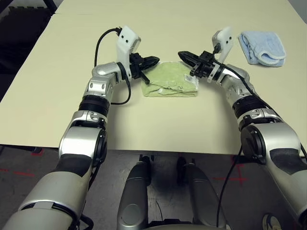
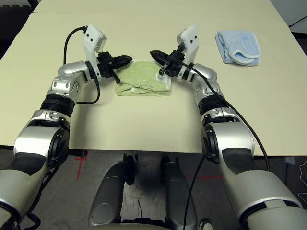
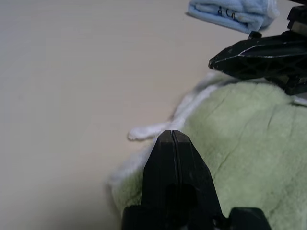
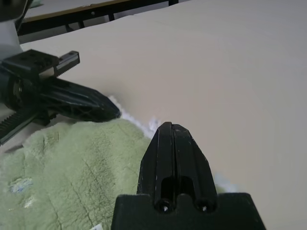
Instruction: Fold the towel and set it aside.
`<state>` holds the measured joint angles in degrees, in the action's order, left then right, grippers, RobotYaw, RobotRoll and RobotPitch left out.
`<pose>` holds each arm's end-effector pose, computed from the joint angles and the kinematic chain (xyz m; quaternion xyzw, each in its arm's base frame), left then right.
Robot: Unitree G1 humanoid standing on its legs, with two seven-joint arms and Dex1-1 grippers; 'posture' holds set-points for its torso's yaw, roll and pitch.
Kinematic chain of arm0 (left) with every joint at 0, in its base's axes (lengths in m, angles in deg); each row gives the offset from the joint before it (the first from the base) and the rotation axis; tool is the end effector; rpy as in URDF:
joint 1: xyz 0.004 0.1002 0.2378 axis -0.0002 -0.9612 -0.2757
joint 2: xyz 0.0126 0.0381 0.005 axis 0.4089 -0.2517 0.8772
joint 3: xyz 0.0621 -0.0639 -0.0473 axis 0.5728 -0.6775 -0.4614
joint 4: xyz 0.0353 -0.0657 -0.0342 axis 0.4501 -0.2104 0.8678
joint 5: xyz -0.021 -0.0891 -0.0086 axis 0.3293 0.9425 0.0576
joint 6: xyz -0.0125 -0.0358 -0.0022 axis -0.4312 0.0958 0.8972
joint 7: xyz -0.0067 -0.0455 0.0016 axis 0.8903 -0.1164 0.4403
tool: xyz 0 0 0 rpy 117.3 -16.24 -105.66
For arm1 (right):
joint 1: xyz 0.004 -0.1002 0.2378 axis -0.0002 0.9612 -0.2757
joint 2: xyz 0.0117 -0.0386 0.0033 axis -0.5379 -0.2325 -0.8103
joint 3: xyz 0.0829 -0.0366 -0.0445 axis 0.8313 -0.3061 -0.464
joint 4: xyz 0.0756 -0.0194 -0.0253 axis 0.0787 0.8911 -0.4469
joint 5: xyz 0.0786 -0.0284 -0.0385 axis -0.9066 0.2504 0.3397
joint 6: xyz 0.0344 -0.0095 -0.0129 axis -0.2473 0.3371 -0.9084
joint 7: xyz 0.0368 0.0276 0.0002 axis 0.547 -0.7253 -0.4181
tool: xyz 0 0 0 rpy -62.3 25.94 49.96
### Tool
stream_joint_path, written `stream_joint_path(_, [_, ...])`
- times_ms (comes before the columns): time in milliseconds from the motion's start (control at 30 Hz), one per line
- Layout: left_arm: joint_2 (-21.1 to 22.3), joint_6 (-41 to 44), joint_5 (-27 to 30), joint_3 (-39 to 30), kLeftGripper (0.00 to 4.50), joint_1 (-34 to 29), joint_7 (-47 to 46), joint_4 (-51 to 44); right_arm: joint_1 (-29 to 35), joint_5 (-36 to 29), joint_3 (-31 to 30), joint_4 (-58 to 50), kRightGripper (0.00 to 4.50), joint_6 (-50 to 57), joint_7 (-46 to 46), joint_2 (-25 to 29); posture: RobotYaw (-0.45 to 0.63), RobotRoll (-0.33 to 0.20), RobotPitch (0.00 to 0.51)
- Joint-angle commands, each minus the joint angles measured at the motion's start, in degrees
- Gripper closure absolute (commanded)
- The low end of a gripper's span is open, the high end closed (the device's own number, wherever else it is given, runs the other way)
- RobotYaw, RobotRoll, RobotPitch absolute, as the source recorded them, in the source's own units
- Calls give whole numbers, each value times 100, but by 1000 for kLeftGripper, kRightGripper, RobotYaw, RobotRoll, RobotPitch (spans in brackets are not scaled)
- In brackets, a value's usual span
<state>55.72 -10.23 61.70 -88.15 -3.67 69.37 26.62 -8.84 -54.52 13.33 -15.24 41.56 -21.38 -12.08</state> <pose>0.3575 0.1908 0.1953 0.1094 -0.0049 -0.4201 0.9009 0.3633 -0.1591 0.1890 -0.0583 -0.1062 0.4208 0.8990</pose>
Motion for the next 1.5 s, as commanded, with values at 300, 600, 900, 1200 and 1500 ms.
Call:
stream_joint_path(300, [56,-143,-93,29,4453,-155,-93,238,313,300,-126,308,4500,2,434,64,50,0,269])
stream_joint_path(600, [31,91,617,-364,4453,-158,240,-933,132,-735,647,-122,4500,-191,-822,174,44,0,266])
stream_joint_path(900, [364,660,1133,-366,4453,-1311,479,-3300,554,-1252,744,-1034,4500,139,-2158,689,55,0,256])
stream_joint_path(1200, [1058,1240,1403,-205,4453,-2304,954,-4687,1542,-1262,401,-2061,4500,358,-3217,1521,43,0,255])
stream_joint_path(1500, [1300,1013,1390,-183,4465,-2545,1212,-4563,1795,-1035,142,-1807,4500,-43,-3855,2114,44,0,251])
